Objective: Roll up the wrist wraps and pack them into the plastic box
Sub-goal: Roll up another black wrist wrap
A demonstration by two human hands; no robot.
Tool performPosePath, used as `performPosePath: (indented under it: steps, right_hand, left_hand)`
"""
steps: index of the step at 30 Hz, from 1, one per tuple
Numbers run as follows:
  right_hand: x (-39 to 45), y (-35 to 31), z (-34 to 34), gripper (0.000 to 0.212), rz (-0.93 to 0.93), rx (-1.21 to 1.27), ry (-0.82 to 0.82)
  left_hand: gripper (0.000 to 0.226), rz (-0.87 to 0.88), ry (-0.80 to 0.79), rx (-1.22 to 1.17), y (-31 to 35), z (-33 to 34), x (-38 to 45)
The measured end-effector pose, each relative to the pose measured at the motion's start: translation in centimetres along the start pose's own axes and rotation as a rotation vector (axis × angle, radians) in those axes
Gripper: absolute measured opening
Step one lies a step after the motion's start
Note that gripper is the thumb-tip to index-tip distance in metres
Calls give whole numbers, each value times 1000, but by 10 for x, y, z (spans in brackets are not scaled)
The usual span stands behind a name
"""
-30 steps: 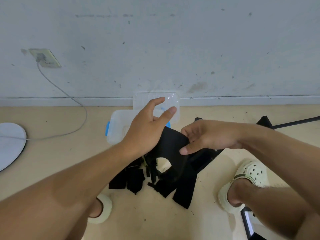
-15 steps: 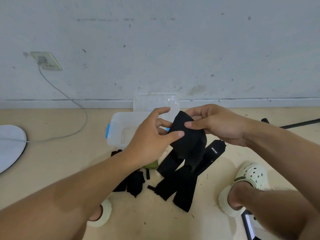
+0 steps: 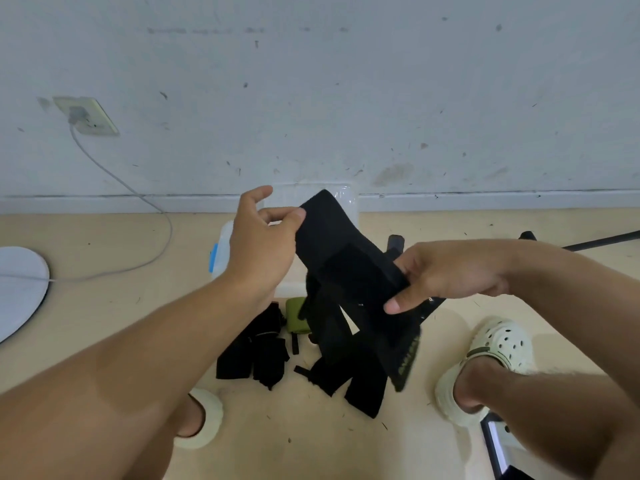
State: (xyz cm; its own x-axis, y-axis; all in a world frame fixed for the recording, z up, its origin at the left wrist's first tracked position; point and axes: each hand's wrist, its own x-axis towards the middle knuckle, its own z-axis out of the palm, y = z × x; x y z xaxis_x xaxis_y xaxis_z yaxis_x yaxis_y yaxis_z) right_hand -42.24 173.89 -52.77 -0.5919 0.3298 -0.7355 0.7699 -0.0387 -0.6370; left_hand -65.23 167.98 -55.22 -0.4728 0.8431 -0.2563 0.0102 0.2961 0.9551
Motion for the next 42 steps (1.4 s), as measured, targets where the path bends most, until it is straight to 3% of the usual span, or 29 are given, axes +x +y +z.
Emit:
performPosePath:
  steps: [2, 6, 8, 10, 14, 19, 24, 29, 34, 36, 38, 42]
  right_hand:
    - [-7, -7, -3, 18, -71, 141, 7]
    - [-9, -14, -6, 51, -158, 430, 256]
    - [-7, -16, -4, 47, -194, 525, 328]
    - [-8, -18, -3, 38, -229, 599, 331]
    - [-11, -20, -2, 32, -328, 639, 254]
    - [-12, -20, -2, 47, -390, 569, 231]
    - [-3, -18, 12, 34, -266, 559, 342]
    - [-4, -24, 17, 33, -332, 655, 372]
    - [-4, -27, 17, 32, -409, 855, 423]
    - [-5, -28, 16, 31, -437, 884, 436]
    - [-6, -29, 16, 30, -431, 768, 529]
    - [-7, -26, 13, 37, -323, 342, 884]
  left_hand:
    - [51, 16, -70, 79, 4, 1, -5]
    - [32, 106, -286, 171, 5, 9, -24]
    - [32, 129, -400, 147, 3, 14, -33]
    - [47, 140, -476, 117, 0, 17, -39]
    - [59, 145, -437, 101, -4, 15, -31]
    - [15, 193, -302, 81, -3, 13, -25]
    - [17, 144, -164, 61, -6, 13, -22]
    - [25, 187, -194, 45, 2, 13, -27]
    - [43, 307, -384, 114, -4, 13, -31]
    - [40, 305, -404, 93, -8, 15, -31]
    - [32, 307, -388, 71, -8, 16, -31]
    - [18, 261, -381, 71, -4, 15, -28]
